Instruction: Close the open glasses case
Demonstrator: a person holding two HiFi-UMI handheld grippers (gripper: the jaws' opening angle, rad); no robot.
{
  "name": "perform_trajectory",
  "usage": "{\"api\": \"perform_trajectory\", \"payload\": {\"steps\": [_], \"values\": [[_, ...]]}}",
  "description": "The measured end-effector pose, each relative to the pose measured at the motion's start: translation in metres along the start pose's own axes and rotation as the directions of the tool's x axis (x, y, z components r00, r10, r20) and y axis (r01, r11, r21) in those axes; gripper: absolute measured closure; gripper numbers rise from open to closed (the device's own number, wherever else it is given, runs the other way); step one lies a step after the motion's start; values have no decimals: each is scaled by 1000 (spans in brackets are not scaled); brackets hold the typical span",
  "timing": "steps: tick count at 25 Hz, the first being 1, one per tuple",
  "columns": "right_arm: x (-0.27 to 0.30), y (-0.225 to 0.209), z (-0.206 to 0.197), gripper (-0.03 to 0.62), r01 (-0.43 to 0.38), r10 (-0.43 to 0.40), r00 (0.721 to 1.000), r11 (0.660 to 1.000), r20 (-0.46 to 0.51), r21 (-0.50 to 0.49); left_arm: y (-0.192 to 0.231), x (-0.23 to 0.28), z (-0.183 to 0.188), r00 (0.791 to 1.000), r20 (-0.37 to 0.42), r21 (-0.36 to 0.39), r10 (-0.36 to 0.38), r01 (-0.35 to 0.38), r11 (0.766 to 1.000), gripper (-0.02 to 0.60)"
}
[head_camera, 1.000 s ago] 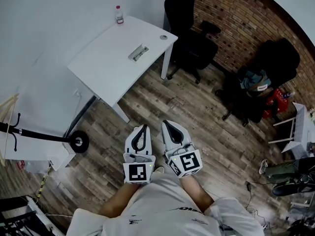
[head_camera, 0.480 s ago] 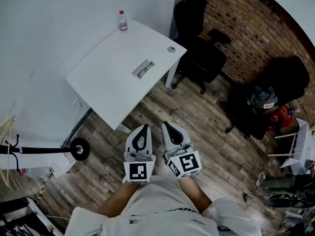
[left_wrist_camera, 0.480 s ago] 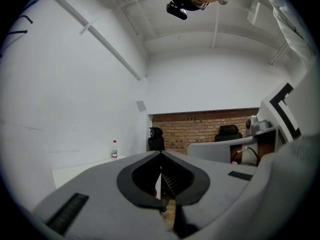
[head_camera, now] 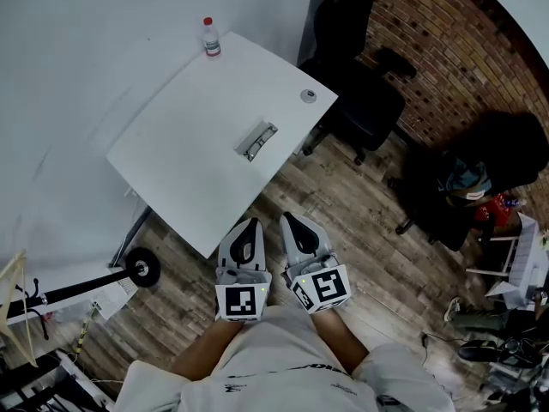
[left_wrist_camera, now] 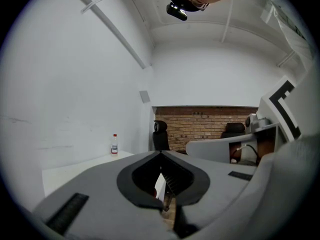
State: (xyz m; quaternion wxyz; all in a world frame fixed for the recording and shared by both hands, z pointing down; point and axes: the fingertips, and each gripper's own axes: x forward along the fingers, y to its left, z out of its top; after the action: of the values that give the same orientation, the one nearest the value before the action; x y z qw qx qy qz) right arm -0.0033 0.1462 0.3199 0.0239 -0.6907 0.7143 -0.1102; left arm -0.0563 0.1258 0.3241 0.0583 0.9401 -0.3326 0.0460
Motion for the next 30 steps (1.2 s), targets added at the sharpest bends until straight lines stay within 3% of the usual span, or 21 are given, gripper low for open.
{"api": "perform_trajectory", "payload": {"steps": [7,15,21,30], "values": [[71,-13,8,594,11,-11,1000,1000,-30,-7,47,51,6,1000,-17,-23,-11,10,1000,583],[111,-25,6,594,19,-20,998,1000,-60,-18,75,83,0,999,-34,-53,-5,3,999,583],[131,-47,-3,594,-11,10,995,1000,-95,-7,81,106,-10,998,-54,-57,35,-38,998,583],[182,-106,-5,594,-123,120,979,992,-163,-10,83,166,-27,983,-103,-68,153,-161,985,583]]}}
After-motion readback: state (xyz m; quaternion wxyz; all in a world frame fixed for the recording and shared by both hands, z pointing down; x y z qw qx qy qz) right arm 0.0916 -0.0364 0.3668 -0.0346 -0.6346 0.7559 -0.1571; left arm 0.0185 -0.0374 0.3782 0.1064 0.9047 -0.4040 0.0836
